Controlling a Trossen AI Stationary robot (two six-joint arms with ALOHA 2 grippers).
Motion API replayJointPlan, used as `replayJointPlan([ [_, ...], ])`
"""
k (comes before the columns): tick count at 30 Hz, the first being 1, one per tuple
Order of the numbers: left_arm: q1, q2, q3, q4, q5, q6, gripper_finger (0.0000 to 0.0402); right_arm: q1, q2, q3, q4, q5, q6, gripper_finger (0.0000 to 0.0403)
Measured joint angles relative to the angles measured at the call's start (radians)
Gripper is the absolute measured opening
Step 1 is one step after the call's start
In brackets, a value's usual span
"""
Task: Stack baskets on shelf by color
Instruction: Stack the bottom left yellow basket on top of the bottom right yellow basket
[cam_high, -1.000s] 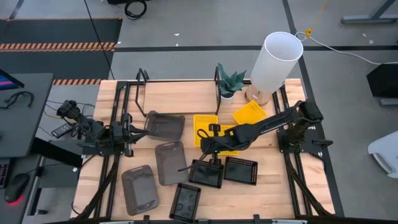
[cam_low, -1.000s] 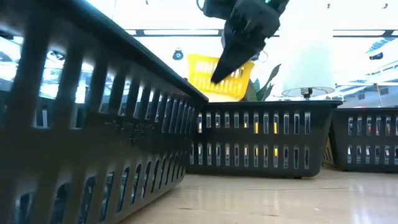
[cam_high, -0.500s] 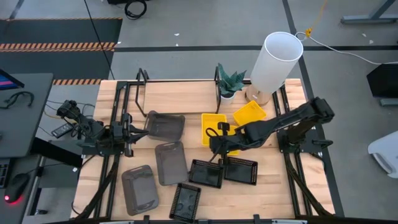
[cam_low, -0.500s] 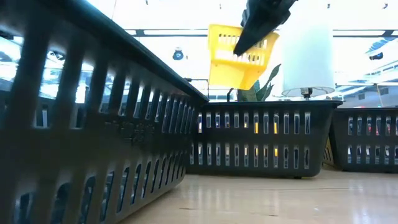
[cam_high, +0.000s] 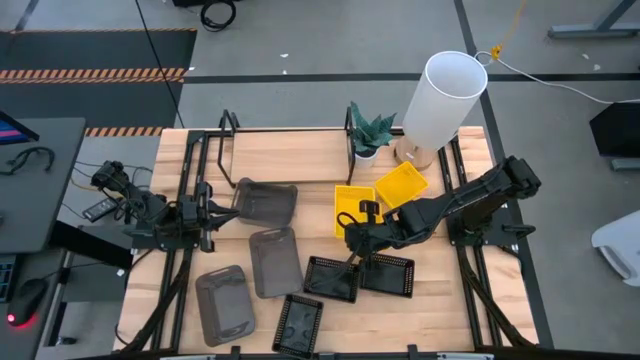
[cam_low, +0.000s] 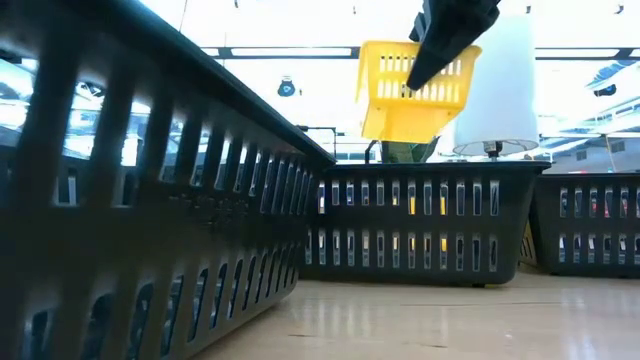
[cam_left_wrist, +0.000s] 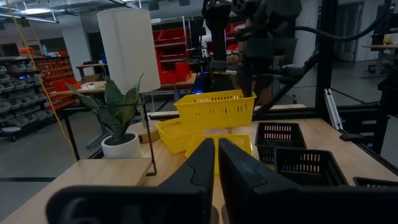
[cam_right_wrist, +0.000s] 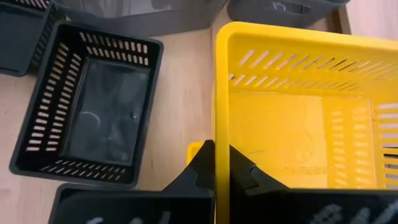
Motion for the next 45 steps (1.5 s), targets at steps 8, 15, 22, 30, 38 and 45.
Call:
replayJointPlan([
  [8,0.0,0.0,0.0,0.0,0.0,0.0,0.0032,0.031,0.0,0.0,-0.039,0.026,0.044,0.0005],
  [15,0.0,0.0,0.0,0.0,0.0,0.0,0.0033,0.043,0.001,-0.043,-0.035,0.025,0.106,0.0005],
  [22,0.0,0.0,0.0,0.0,0.0,0.0,0.0025,0.043,0.002,-0.135,0.022,0.022,0.149,0.0005],
  [30,0.0,0.0,0.0,0.0,0.0,0.0,0.0035,0.043,0.002,-0.205,0.086,0.018,0.148,0.0005],
  [38,0.0,0.0,0.0,0.0,0.0,0.0,0.0029,0.044,0.002,-0.242,0.136,0.021,0.146,0.0005],
  [45,0.0,0.0,0.0,0.0,0.0,0.0,0.0027,0.044,0.002,-0.297,0.192,0.022,0.137,0.0005],
])
